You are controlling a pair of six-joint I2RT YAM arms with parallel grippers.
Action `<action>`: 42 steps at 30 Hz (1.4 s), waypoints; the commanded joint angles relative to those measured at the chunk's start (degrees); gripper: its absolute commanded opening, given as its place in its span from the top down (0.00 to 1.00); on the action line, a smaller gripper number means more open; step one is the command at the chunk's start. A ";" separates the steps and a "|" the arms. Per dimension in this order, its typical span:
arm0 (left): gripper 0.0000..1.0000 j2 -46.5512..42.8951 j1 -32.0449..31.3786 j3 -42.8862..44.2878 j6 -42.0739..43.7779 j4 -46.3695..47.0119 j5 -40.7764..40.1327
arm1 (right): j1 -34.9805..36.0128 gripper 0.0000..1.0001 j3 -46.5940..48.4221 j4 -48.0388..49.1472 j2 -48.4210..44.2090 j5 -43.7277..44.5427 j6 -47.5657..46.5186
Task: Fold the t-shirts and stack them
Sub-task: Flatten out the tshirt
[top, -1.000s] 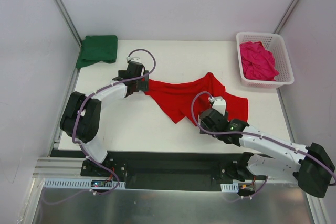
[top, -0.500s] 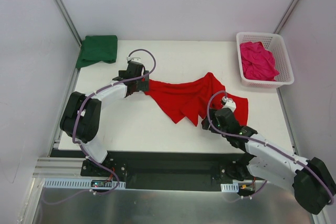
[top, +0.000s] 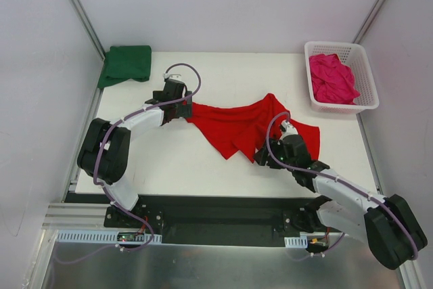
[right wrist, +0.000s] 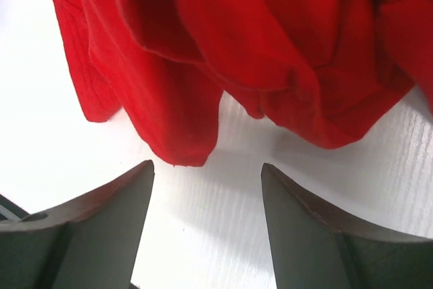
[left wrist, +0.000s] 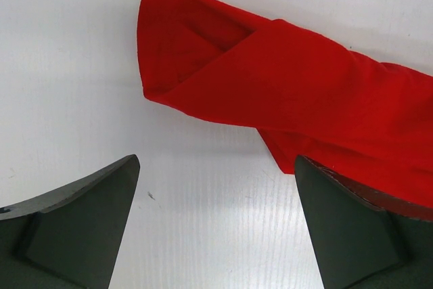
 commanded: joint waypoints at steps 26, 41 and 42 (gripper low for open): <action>0.01 0.92 -0.08 1.47 -0.15 0.58 0.27 | -8.19 0.36 2.52 -1.33 0.85 0.19 -8.29; 0.01 1.18 -0.08 1.47 -0.06 0.58 -0.08 | -9.51 0.37 3.05 -0.45 2.60 -3.42 -7.86; 0.01 1.27 -0.08 1.47 -0.24 0.50 0.01 | -9.51 0.37 2.96 -1.15 1.73 -2.98 -7.86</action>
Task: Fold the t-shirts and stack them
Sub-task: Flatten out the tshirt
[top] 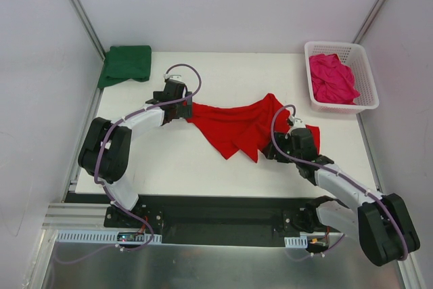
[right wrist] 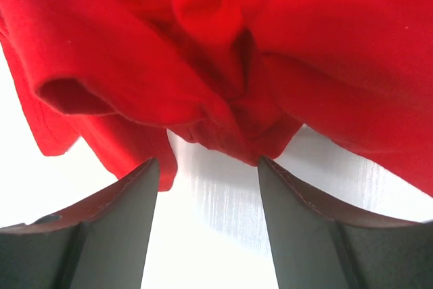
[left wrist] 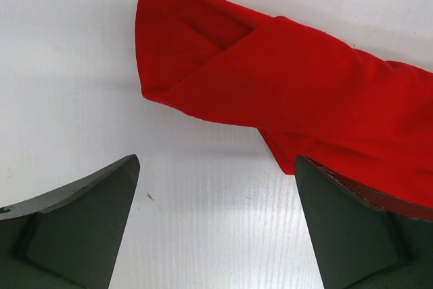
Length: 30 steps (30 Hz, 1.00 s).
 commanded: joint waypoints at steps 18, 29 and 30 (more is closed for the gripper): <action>0.01 1.10 -0.06 1.65 -0.52 0.52 0.27 | 1.35 0.37 0.45 -12.59 -13.54 1.45 0.65; 0.01 1.10 -0.06 1.38 -0.26 0.52 -0.08 | 6.72 0.38 0.97 -7.06 -7.30 3.47 2.50; 0.01 1.10 0.03 1.38 -0.26 0.52 -0.08 | 6.81 0.38 1.06 -6.79 -6.17 3.65 2.50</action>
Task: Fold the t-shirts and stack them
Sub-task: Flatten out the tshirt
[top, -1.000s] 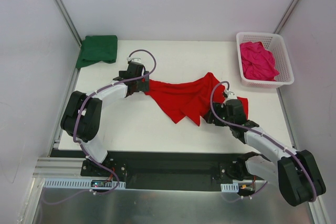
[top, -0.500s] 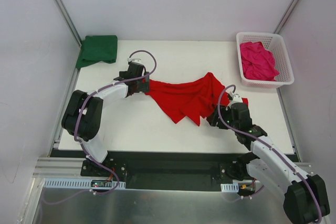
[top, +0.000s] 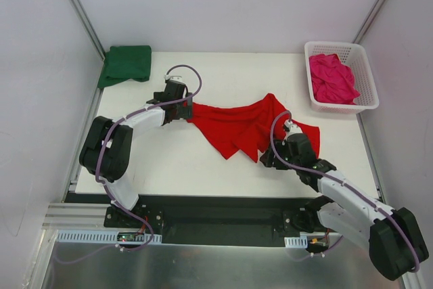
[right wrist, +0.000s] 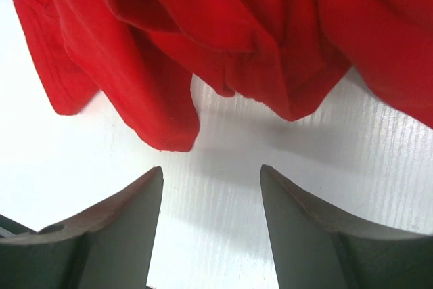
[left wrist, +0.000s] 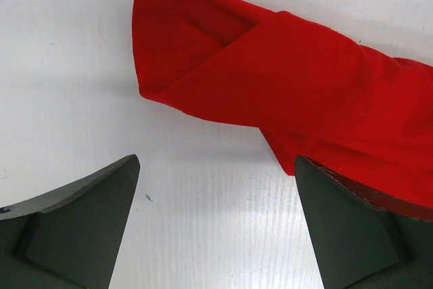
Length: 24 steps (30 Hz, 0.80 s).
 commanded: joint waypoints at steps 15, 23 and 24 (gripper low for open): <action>0.01 0.86 -0.06 1.56 0.11 0.47 -0.78 | 0.97 0.38 5.01 13.02 14.52 0.41 1.41; 0.01 1.56 0.03 2.00 0.38 0.39 -0.87 | 0.97 0.39 5.63 13.02 16.10 1.20 0.35; 0.01 1.56 -0.06 2.09 0.38 0.47 -0.87 | 0.97 0.39 5.72 12.85 16.36 1.46 0.26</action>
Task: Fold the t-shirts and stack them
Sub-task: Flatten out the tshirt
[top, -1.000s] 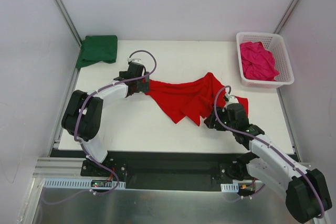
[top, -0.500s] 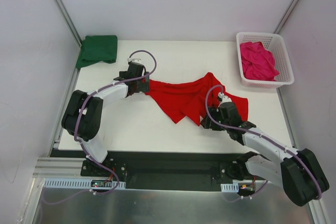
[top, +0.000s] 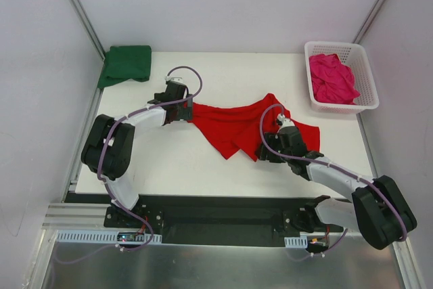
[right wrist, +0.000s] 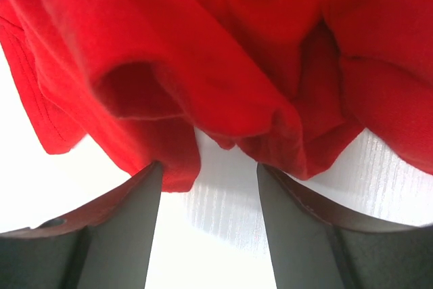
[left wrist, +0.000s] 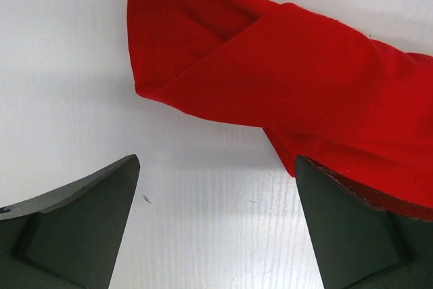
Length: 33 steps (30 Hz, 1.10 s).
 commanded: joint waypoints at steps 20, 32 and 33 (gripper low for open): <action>0.01 0.14 0.00 1.98 0.24 0.45 -0.41 | 0.07 0.40 1.85 -4.26 -5.67 5.51 -2.87; 0.01 -0.03 -0.08 1.63 0.24 0.37 -1.02 | -0.27 0.42 2.46 -3.56 -3.57 4.63 -2.79; 0.01 -0.03 -0.08 1.63 0.33 0.45 -1.02 | -0.19 0.42 2.46 -3.38 -3.39 4.63 -2.79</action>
